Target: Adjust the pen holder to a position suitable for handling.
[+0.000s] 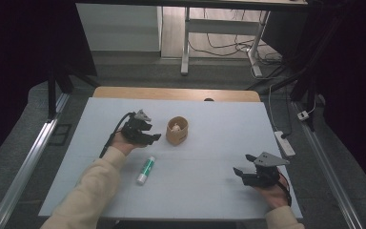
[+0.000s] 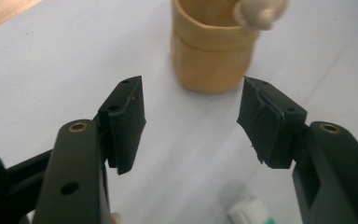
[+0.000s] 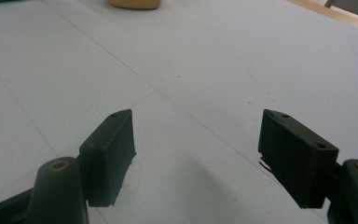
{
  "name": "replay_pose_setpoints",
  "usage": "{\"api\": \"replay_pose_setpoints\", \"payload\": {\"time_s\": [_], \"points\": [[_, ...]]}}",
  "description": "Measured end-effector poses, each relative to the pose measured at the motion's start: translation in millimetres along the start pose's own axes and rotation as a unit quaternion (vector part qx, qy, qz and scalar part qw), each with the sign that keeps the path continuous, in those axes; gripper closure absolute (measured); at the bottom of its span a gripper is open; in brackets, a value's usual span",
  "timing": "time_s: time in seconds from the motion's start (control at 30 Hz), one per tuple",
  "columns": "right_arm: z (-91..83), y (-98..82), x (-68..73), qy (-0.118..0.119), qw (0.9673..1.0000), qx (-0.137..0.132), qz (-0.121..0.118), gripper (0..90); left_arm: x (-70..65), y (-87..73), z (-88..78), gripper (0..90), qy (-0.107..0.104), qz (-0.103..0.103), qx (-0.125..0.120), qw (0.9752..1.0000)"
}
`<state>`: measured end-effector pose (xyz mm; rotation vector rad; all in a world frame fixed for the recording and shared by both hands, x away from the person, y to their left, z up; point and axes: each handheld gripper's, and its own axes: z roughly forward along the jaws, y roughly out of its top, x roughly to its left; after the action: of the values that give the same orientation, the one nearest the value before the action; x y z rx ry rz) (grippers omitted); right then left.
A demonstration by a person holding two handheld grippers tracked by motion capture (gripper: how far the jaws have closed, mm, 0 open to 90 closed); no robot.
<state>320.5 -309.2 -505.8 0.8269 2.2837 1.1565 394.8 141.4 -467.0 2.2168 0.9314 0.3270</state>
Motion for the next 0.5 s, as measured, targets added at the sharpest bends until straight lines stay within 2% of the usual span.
{"api": "replay_pose_setpoints", "payload": {"time_s": [0.33, 0.5], "points": [[-1.9, -1.2, -0.2, -0.002, 1.0000, 0.003, 0.000, 26.3, -17.6, -11.3, -18.5, 36.5, -0.014, 0.017, 0.002, 0.9998], [-2.2, -0.8, 0.1, 0.004, 1.0000, -0.006, -0.002, 26.5, -21.1, -17.8, -24.7, 35.3, -0.013, 0.003, 0.004, 0.9999]]}}
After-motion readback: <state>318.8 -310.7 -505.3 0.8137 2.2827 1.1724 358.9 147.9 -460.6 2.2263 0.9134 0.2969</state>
